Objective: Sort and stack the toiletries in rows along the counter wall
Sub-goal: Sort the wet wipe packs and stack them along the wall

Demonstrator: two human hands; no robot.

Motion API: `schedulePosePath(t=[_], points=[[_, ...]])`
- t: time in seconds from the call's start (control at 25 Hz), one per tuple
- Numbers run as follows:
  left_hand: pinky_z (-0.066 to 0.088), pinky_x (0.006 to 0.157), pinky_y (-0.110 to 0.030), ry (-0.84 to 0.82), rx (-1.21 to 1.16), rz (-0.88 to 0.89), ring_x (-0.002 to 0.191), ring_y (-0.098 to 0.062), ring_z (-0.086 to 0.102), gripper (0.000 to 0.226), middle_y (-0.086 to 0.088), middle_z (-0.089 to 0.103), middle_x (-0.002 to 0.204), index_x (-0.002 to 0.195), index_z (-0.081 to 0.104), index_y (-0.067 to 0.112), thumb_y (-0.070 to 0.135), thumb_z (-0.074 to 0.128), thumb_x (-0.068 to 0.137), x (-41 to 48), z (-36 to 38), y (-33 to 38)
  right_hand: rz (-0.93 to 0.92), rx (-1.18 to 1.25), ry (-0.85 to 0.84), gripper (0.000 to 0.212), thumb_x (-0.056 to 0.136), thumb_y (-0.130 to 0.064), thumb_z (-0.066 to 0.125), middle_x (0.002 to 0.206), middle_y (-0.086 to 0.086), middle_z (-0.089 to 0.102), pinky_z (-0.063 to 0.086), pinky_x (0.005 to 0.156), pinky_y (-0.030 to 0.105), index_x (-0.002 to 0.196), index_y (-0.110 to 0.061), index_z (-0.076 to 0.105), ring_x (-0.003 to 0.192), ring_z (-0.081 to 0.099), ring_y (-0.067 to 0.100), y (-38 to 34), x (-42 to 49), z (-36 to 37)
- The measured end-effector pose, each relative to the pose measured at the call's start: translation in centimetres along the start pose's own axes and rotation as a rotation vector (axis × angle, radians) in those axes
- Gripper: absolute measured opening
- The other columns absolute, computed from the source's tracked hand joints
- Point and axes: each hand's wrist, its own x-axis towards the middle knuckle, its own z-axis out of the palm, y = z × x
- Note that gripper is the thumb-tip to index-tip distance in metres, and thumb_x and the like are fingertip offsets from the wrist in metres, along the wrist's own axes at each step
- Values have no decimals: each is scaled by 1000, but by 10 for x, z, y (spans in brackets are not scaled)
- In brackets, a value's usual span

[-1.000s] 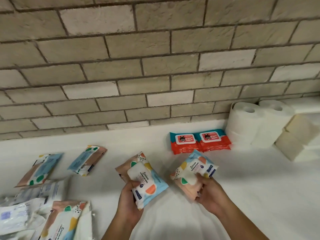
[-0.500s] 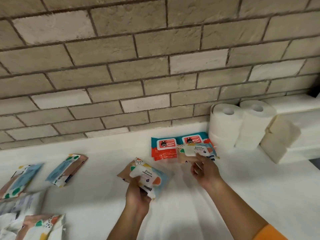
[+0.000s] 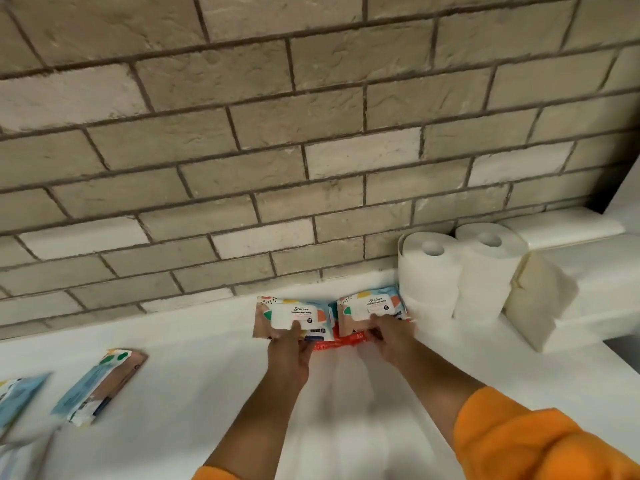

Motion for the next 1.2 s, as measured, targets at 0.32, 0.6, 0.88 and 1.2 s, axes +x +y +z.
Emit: schedulePosePath(t=[0.32,0.6,0.88,1.2], points=[[64,76,-44,224,307,10,85,-28,74,32,-11,72,105,124,58,10,14,68,94,41,25,-23,-25,-93,30,31,88,2,72,111,18,73,58,51,25,117,-4,64,90,73,26,3,25,-5],[64,67,-44,285,381,6,79,-27,74,24,-10,73,97,114,57,19,24,70,94,41,30,-24,-28,-124,57,28,88,5,72,108,20,71,58,48,26,115,1,62,85,71,26,-1,25,-5],[57,81,-43,461,571,116,98,-25,62,84,-14,58,123,137,40,22,36,90,71,30,10,-23,-19,-57,12,32,91,-4,73,109,18,73,59,48,28,121,-6,60,90,73,29,0,4,-6],[49,69,-33,381,803,203,103,-30,66,69,-13,66,122,131,46,11,33,85,78,26,14,-15,-77,-26,12,19,89,-3,75,95,18,76,64,67,41,103,-12,66,89,75,34,18,-36,-9]])
